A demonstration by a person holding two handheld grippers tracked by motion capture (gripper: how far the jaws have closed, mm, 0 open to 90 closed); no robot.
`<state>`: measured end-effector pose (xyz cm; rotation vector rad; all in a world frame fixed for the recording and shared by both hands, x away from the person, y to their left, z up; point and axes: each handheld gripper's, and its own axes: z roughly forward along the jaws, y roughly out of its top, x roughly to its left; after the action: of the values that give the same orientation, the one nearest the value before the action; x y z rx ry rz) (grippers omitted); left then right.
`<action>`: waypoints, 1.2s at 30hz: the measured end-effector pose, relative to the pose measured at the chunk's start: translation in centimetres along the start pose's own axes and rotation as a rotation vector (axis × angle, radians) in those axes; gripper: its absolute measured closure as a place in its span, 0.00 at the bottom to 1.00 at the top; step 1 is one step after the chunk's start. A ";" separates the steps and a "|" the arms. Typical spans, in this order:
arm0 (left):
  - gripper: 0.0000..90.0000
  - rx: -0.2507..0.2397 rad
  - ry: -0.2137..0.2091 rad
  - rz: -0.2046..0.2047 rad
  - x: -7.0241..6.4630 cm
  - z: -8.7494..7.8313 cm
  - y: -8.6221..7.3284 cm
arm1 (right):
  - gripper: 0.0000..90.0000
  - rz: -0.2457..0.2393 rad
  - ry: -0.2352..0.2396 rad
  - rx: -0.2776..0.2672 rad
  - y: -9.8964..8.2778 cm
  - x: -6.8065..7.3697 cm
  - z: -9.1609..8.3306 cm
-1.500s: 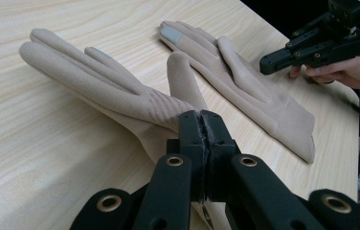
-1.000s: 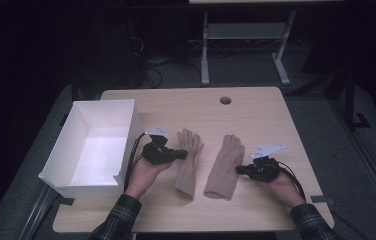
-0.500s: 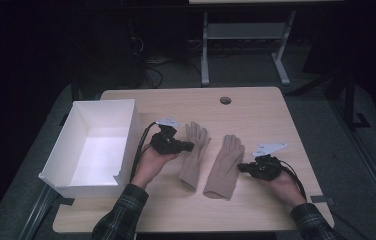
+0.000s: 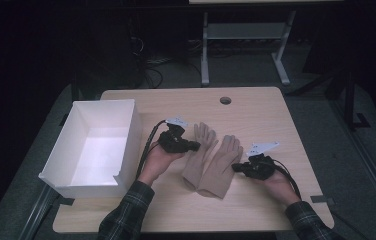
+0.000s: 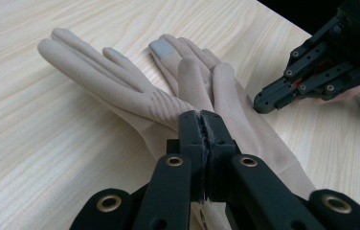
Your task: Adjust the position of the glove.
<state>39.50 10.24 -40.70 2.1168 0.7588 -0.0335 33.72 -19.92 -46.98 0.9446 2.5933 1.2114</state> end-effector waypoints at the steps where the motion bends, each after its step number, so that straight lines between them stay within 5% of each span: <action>1: 0.98 0.000 0.000 0.000 0.0 0.0 0.0 | 1.00 0.002 0.003 -0.002 0.0 0.1 0.1; 16: 0.98 0.009 -0.018 0.058 -1.6 1.9 1.8 | 1.00 -0.019 0.021 0.001 0.4 0.7 0.7; 36: 0.98 0.053 -0.100 0.095 -4.8 5.9 1.4 | 1.00 -0.022 0.026 0.000 0.4 0.8 0.9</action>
<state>37.78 2.81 -41.99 2.1812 0.6036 -0.1089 33.58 -18.71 -47.21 0.9033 2.6164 1.2267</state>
